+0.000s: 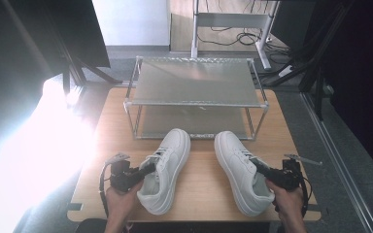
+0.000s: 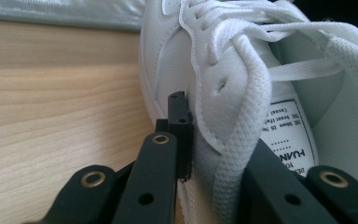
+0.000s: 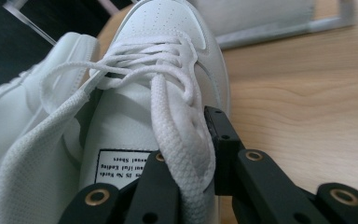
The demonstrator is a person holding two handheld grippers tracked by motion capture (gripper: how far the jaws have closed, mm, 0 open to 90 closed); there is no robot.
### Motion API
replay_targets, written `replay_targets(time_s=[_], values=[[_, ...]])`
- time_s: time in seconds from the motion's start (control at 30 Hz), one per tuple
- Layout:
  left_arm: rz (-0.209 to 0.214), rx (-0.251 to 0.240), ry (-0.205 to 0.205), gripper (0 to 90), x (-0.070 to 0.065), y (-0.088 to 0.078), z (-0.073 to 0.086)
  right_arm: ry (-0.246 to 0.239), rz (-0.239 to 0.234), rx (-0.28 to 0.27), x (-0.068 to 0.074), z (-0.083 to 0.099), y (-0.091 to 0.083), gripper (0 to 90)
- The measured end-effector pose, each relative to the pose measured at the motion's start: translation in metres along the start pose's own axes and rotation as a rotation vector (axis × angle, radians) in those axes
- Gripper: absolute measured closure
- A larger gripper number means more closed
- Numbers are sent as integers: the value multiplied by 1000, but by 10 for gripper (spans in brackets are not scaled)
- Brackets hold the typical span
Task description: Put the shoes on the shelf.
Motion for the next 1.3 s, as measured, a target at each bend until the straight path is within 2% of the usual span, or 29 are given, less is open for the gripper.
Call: replay_targets(time_s=[0.03,0.13,0.4,0.43,0.67,0.73,0.97,1.3], values=[[19,-20,-25,842,-1,-2,-2,8,-13,-3,3,-1,1,842],[40,-46,-54,842,-3,-4,-6,16,-42,-16,10,-6,5,842],[69,-85,-71,842,-11,-9,-11,42,-100,-54,25,-18,10,842],[76,-89,-72,842,-12,-10,-12,46,-119,-60,30,-21,11,842],[120,-141,-92,843,-22,-19,-23,49,-177,-89,45,-32,12,840],[127,-151,-91,842,-24,-21,-26,64,-192,-96,49,-36,11,840],[136,-176,-95,843,-29,-25,-36,65,-214,-111,57,-45,10,840],[151,-230,-122,842,-38,-30,-54,78,-256,-134,71,-60,9,840]])
Point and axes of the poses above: each handheld gripper's, and its own axes: y roughly forward along the jaws, z roughly out of its underside, x roughly to its left, the point moved 9 cm from there along y, roughly forward along the jaws, and after that the axes turned 8 degrees about -z, right-handed, at the moved point
